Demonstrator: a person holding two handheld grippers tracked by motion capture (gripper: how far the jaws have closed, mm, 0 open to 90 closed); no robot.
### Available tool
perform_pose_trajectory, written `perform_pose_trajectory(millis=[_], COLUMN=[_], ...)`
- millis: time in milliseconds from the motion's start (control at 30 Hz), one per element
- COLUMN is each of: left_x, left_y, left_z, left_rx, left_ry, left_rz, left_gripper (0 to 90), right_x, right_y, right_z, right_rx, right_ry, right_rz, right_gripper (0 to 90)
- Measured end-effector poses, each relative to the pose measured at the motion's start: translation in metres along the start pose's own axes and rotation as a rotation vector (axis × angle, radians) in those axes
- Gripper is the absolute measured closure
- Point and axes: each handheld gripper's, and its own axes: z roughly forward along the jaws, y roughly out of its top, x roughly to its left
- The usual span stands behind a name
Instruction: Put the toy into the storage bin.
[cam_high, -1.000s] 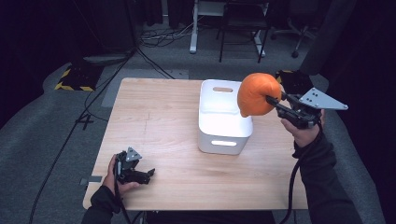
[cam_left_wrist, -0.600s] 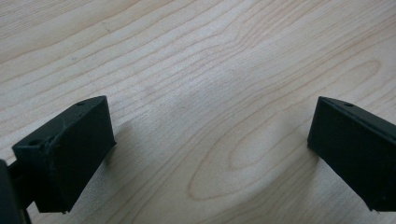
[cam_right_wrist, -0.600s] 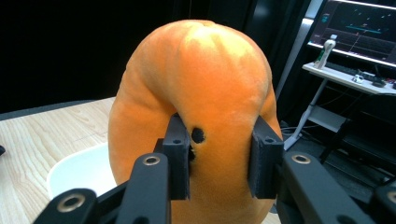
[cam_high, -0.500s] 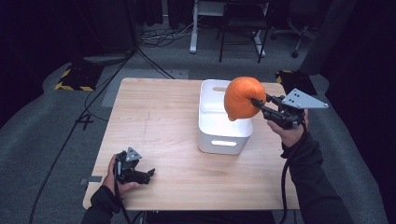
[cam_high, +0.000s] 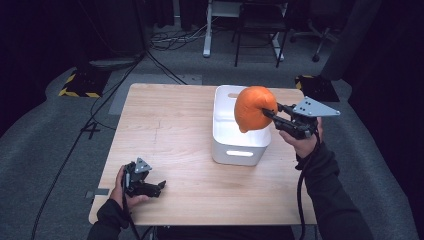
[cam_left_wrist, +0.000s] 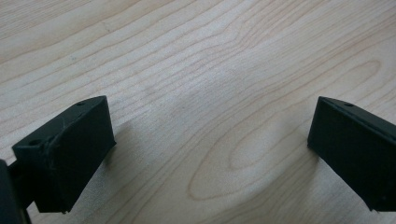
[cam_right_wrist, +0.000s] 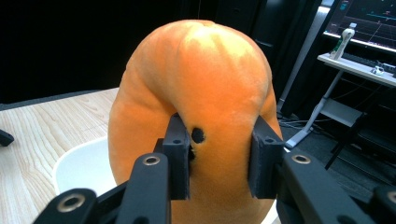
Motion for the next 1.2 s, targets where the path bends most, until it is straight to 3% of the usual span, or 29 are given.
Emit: perform_pose_trajectory(millis=[767,1200], left_x=[0.0,0.0], left_y=[0.0,0.0], left_z=[0.0,0.0], left_rx=[0.0,0.0], left_ry=[0.0,0.0], left_rz=[0.0,0.0], left_gripper=[0.6,0.6], right_x=[0.003,0.008], right_y=[-0.017,-0.024], right_z=[0.018,0.027], right_rx=[0.075,0.164], right_ry=[0.042,0.093], right_rz=[-0.009,-0.034], right_gripper=[65.6,64.7])
